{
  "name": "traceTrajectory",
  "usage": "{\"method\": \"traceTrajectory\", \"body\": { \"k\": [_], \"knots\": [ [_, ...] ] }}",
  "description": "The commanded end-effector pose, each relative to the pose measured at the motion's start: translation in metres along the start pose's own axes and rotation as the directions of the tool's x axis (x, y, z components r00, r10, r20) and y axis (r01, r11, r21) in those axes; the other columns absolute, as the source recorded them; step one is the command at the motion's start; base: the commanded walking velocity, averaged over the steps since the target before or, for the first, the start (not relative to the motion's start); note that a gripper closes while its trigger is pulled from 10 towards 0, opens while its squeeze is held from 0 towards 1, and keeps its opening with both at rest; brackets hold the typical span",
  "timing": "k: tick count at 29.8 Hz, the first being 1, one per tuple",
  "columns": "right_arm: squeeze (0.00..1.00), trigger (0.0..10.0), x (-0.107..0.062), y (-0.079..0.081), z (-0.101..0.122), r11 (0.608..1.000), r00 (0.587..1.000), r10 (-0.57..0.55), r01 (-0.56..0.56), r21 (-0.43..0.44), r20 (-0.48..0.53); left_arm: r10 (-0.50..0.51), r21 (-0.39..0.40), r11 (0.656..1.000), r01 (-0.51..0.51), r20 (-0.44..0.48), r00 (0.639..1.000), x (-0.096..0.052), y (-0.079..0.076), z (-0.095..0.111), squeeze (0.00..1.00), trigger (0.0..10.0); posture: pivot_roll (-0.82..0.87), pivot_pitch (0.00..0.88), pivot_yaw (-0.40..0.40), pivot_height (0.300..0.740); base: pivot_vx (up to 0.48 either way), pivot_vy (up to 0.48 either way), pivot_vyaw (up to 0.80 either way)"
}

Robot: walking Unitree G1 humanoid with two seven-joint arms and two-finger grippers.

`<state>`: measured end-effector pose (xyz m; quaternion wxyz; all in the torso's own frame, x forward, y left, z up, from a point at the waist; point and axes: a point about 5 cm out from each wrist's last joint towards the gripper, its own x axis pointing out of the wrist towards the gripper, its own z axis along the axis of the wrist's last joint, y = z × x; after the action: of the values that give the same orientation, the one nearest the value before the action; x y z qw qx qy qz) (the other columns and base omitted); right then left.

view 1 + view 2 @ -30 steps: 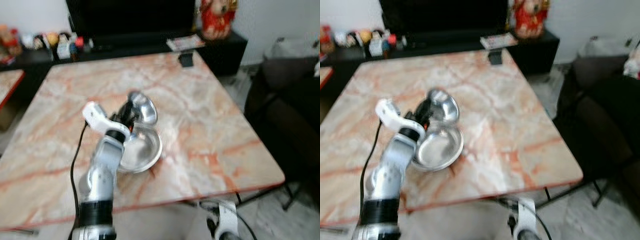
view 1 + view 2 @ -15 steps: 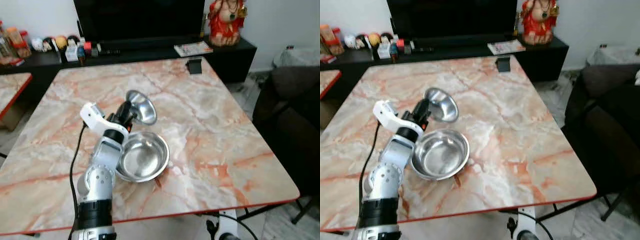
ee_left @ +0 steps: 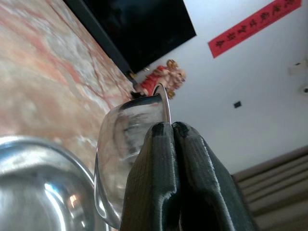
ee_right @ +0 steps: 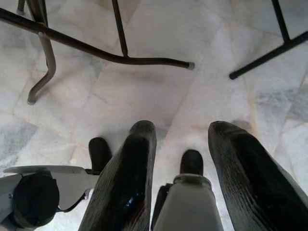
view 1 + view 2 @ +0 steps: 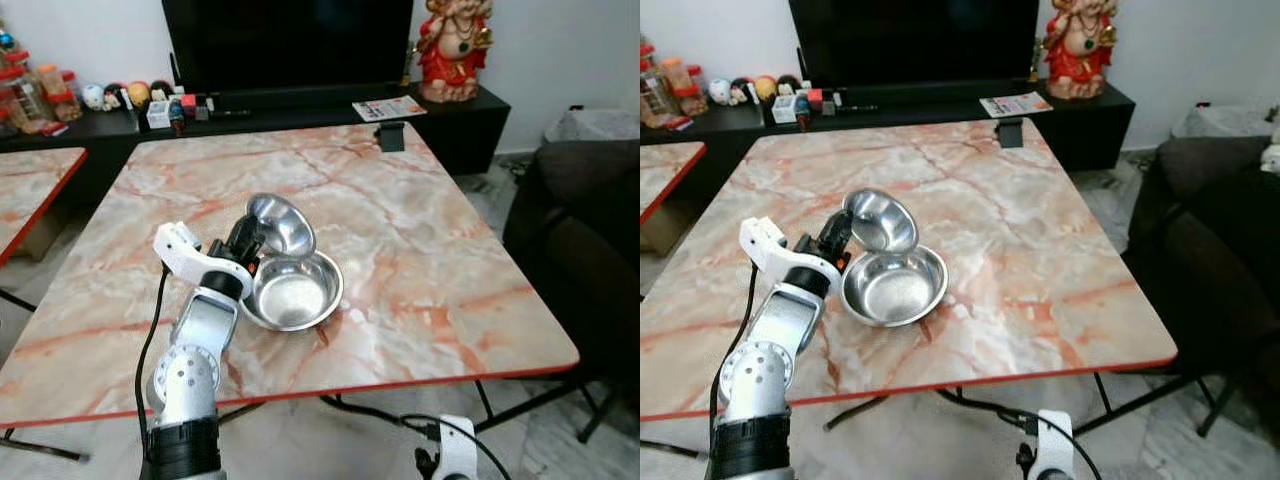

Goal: Setting the table

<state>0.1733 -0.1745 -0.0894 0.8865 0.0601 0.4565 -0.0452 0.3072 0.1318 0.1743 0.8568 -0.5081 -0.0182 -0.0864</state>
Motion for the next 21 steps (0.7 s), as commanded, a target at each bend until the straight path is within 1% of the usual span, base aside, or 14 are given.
{"method": "traceTrajectory", "body": {
  "k": [1, 2, 4, 7, 13, 18, 21],
  "knots": [
    [0.00, 10.0, 0.000, 0.003, 0.001, 1.000, 1.000, 0.005, -0.005, 0.000, 0.003, -0.015, -0.023, 1.000, 0.013, -0.058, 0.998, -0.001, -0.007, -0.016, 0.00, 10.0, 0.07, 0.000, 0.059, 0.732, 0.000, 0.000, 0.00],
    [0.00, 10.0, 0.000, 0.003, 0.000, 1.000, 1.000, 0.006, -0.006, 0.001, 0.002, -0.016, -0.024, 1.000, 0.013, -0.094, 0.995, -0.001, -0.009, -0.024, 0.00, 10.0, 0.07, 0.000, 0.059, 0.732, 0.000, 0.000, 0.00],
    [0.00, 10.0, 0.000, 0.003, 0.000, 1.000, 1.000, 0.006, -0.006, 0.001, 0.002, -0.014, -0.031, 0.999, 0.011, -0.103, 0.995, 0.000, -0.010, -0.026, 0.00, 10.0, 0.07, 0.000, 0.060, 0.732, 0.000, 0.000, 0.00],
    [0.00, 10.0, 0.000, 0.003, 0.001, 1.000, 1.000, 0.006, -0.006, 0.002, 0.004, -0.021, -0.018, 1.000, 0.019, -0.121, 0.992, 0.004, -0.013, -0.032, 0.00, 10.0, 0.06, 0.000, 0.062, 0.732, 0.000, 0.000, 0.00],
    [0.00, 10.0, 0.000, 0.003, 0.001, 1.000, 1.000, 0.004, -0.004, 0.005, 0.006, -0.046, -0.005, 0.999, 0.046, -0.122, 0.991, 0.007, -0.020, -0.032, 0.00, 10.0, 0.06, 0.000, 0.062, 0.732, 0.000, 0.000, 0.00],
    [0.00, 10.0, 0.001, 0.004, 0.002, 1.000, 1.000, 0.006, -0.006, 0.005, 0.007, -0.051, 0.003, 0.999, 0.052, -0.118, 0.992, 0.007, -0.020, -0.030, 0.00, 10.0, 0.06, 0.000, 0.058, 0.732, 0.000, 0.000, 0.00],
    [0.00, 10.0, 0.001, 0.003, 0.003, 1.000, 1.000, 0.001, -0.001, 0.011, 0.008, -0.056, 0.004, 0.998, 0.057, -0.115, 0.992, 0.008, -0.021, -0.030, 0.00, 10.0, 0.06, 0.000, 0.056, 0.732, 0.242, 0.000, 0.00]
  ]
}}
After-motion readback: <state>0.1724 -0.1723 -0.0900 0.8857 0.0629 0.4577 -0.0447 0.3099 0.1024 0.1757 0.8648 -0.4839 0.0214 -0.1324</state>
